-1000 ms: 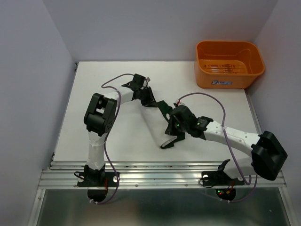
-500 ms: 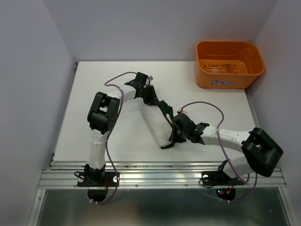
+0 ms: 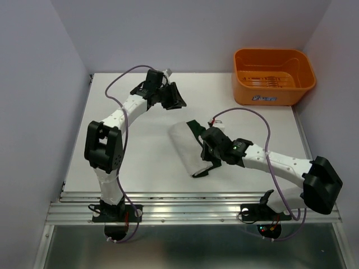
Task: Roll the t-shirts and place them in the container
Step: Roll the T-shirt to the center of the board.
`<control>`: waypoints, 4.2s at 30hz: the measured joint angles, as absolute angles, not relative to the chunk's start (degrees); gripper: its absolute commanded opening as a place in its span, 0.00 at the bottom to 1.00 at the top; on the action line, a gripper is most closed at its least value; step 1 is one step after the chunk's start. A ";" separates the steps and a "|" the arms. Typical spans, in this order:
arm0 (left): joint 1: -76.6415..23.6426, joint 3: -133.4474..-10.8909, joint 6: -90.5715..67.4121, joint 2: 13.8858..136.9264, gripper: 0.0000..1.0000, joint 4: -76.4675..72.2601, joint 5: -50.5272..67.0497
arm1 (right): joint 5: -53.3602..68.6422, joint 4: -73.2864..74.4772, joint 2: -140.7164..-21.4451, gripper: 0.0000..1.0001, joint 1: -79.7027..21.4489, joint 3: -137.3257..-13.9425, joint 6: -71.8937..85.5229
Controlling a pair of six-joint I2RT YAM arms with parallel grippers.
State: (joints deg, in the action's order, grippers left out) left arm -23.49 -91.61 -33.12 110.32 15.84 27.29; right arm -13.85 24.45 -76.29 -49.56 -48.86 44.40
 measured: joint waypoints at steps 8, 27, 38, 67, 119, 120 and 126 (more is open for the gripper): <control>-14.68 -76.14 -33.61 97.58 0.59 15.18 25.65 | -28.73 34.79 -88.09 0.72 -62.85 -64.84 39.66; -7.88 -59.66 -33.06 92.05 0.58 13.87 26.79 | -34.04 40.29 -93.38 0.73 -69.01 -67.61 38.72; -14.63 -54.52 -33.76 90.76 0.53 10.39 28.51 | -15.33 27.68 -76.44 0.73 -51.16 -52.01 41.80; -10.37 -54.52 -34.72 89.78 0.58 12.32 26.04 | -45.04 45.69 -109.27 0.76 -76.64 -72.60 32.23; -20.10 -51.79 -47.20 106.37 0.16 -20.32 37.26 | -31.03 24.34 -90.13 0.01 -68.58 -54.68 31.20; -20.18 -52.01 -47.24 106.69 0.00 -20.25 37.32 | -30.94 24.27 -90.13 0.01 -68.58 -54.68 31.05; -20.25 -54.37 -46.81 106.85 0.00 -14.98 36.29 | -30.50 23.92 -90.13 0.60 -68.53 -54.68 29.98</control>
State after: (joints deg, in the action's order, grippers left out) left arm -20.25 -54.37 -46.81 106.85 -14.98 36.29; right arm -30.50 23.92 -90.13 -68.53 -54.68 29.98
